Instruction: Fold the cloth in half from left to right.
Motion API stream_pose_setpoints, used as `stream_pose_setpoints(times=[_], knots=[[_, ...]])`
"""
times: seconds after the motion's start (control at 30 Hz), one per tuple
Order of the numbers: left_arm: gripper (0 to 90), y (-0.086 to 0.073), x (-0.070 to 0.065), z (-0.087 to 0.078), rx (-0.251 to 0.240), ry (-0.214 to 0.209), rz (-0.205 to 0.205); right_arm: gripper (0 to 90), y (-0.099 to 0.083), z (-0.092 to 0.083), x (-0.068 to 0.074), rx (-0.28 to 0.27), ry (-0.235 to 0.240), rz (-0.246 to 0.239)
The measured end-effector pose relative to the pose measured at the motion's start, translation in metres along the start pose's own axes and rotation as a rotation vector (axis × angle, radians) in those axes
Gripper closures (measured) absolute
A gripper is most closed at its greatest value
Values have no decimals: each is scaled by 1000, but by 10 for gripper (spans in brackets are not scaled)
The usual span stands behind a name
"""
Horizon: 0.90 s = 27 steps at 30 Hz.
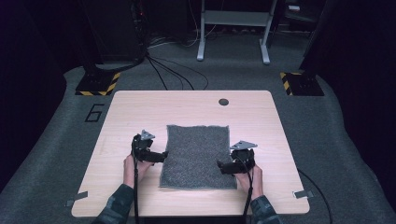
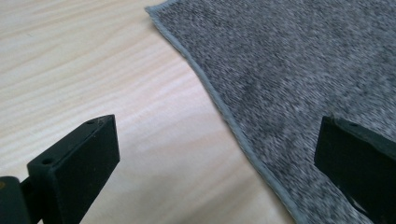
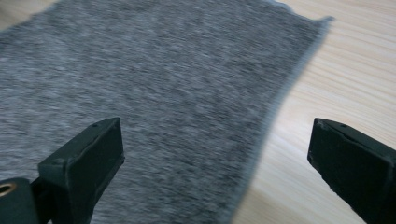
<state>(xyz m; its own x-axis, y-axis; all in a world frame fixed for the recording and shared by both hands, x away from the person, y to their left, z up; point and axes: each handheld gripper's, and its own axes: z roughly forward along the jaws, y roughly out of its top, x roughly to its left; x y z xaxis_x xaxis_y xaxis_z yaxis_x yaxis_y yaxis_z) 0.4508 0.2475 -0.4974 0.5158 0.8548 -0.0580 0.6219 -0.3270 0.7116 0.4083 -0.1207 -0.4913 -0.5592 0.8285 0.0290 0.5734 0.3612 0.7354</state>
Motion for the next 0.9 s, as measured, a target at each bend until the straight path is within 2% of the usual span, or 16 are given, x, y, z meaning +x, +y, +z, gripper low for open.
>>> stream_pose_setpoints(times=[0.03, 0.13, 0.17, 0.2, 0.27, 0.3, 0.37, 0.47, 0.53, 0.67, 0.73, 0.77, 0.8, 0.83, 0.9], knots=[[0, 2, 4, 1, 12, -6, -8, 31, 2, 1, 4, 2, 7, -14], [0, 8, 15, 5, -5, -27, -52, 28, 7, 6, 19, 15, 26, -30], [0, 11, 18, 7, -8, -40, -69, 26, 8, 7, 23, 20, 37, -50], [0, 12, 20, 8, -14, -38, -74, 12, 10, 9, 30, 21, 45, -52], [0, 17, 24, 9, 7, -44, -72, 12, 12, 12, 40, 23, 58, -61], [0, 20, 24, 12, 11, -48, -84, 8, 12, 12, 42, 28, 69, -81], [0, 22, 27, 15, 3, -41, -76, 1, 14, 16, 53, 19, 83, -98], [0, 27, 30, 21, -13, -73, -109, 0, 17, 19, 65, 6, 104, -122], [0, 30, 32, 25, -16, -59, -77, 0, 19, 22, 71, 7, 132, -153], [0, 41, 34, 33, 27, -71, -62, 0, 23, 29, 88, 30, 182, -180], [0, 47, 33, 37, 47, -79, -68, 0, 26, 33, 97, 42, 206, -193], [0, 50, 32, 40, 44, -82, -84, 0, 27, 34, 102, 61, 217, -189], [0, 52, 33, 41, 49, -79, -68, 0, 28, 36, 106, 67, 228, -203], [10, 54, 33, 43, 50, -64, -46, 0, 29, 37, 112, 75, 233, -197], [34, 58, 35, 46, 62, -73, -50, 0, 30, 40, 121, 76, 244, -218]])
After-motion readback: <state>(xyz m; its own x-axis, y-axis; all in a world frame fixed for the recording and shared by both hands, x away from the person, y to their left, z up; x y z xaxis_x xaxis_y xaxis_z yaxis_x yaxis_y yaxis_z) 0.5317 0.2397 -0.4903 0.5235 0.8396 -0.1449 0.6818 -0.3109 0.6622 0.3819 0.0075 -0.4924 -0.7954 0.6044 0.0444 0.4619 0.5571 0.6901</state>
